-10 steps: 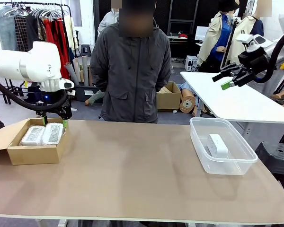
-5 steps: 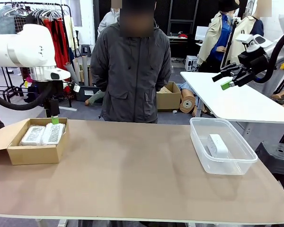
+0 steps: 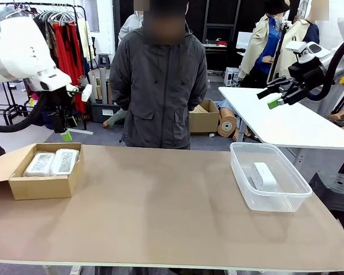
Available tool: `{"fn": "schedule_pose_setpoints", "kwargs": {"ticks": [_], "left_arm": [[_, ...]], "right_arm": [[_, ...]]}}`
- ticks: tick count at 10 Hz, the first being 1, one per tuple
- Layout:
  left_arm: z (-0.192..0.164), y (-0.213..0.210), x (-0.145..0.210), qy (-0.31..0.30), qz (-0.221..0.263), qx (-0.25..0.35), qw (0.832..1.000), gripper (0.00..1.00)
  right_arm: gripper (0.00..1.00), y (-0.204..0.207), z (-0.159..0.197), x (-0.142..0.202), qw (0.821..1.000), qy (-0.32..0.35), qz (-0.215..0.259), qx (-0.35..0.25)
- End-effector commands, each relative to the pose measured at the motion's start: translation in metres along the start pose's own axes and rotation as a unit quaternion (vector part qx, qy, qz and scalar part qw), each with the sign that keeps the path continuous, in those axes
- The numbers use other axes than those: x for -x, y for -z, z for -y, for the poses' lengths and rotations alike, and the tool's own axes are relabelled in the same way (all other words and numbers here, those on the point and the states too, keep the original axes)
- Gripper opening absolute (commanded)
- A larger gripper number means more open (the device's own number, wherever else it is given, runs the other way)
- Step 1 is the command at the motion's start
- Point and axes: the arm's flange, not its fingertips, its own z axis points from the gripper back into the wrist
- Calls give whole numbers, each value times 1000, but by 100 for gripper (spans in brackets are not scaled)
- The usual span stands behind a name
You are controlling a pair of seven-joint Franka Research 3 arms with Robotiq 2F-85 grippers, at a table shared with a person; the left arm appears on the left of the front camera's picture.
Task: Separate and place wrapped and unwrapped clocks.
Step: If the picked Digital clock is wrapped, place it in the Package Box ; if not, place it in the Organizing box.
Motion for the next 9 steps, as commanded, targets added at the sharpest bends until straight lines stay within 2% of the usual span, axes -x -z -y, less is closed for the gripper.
{"fn": "schedule_pose_setpoints", "kwargs": {"ticks": [1, 2, 3, 4, 5, 6, 7, 9], "left_arm": [[12, -9, 22, 13, 71, 20, 997, 100], [13, -19, 29, 35, 93, 26, 995, 100], [16, -24, 30, 74, 140, 31, 987, 100], [20, -27, 32, 90, 156, 15, 984, 100], [22, -31, 33, 102, 163, 6, 981, 100], [24, -31, 29, 59, 147, -6, 987, 100], [15, -31, 27, 85, 144, 10, 986, 100], [15, -31, 27, 85, 144, 10, 986, 100]], "right_arm": [[100, -1, 0, -2, 1000, -2, 1, -2], [100, -1, 0, -2, 1000, -2, 1, -2], [100, -1, 0, -2, 1000, -2, 1, -2], [100, -1, 0, -2, 1000, -2, 1, -2], [100, -1, 0, -2, 1000, -2, 1, -2], [100, -1, 0, -2, 1000, -2, 1, -2], [100, -1, 0, -2, 1000, -2, 1, -2], [100, -1, 0, -2, 1000, -2, 1, -2]]}}
